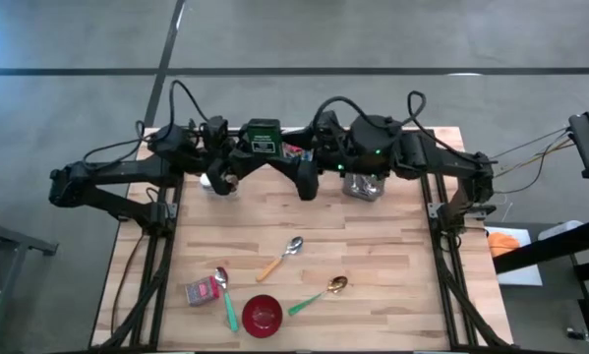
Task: Pick & Place Food Item
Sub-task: Put the green seasoning can into the transparent bin
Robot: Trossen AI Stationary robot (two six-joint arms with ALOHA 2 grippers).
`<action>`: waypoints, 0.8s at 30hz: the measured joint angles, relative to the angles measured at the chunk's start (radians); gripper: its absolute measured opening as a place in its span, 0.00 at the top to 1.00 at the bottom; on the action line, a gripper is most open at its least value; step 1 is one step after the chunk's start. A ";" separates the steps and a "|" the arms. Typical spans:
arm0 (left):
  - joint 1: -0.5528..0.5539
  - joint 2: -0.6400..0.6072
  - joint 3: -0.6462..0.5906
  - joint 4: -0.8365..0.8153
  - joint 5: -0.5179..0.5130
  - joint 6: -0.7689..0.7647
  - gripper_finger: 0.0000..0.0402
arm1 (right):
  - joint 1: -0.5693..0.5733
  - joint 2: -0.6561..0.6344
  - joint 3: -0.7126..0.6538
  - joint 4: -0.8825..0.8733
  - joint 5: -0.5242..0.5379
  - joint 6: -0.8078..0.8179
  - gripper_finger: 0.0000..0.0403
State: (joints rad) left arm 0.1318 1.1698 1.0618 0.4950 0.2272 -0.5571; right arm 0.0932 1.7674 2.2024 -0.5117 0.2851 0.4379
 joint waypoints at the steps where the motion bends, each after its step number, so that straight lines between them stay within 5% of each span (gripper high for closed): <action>1: 0.000 0.004 0.000 0.003 0.000 0.000 0.68 | -0.001 0.005 0.000 0.001 -0.003 -0.001 0.18; 11: -0.013 0.020 -0.001 0.004 -0.003 0.000 0.68 | -0.015 0.015 0.000 0.022 -0.006 -0.012 0.24; 24: -0.015 0.021 -0.001 0.016 -0.011 0.000 0.68 | -0.018 0.016 0.000 0.021 -0.002 -0.030 0.76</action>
State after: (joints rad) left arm 0.1165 1.1912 1.0611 0.5110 0.2157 -0.5575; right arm 0.0748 1.7836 2.2028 -0.4904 0.2831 0.4077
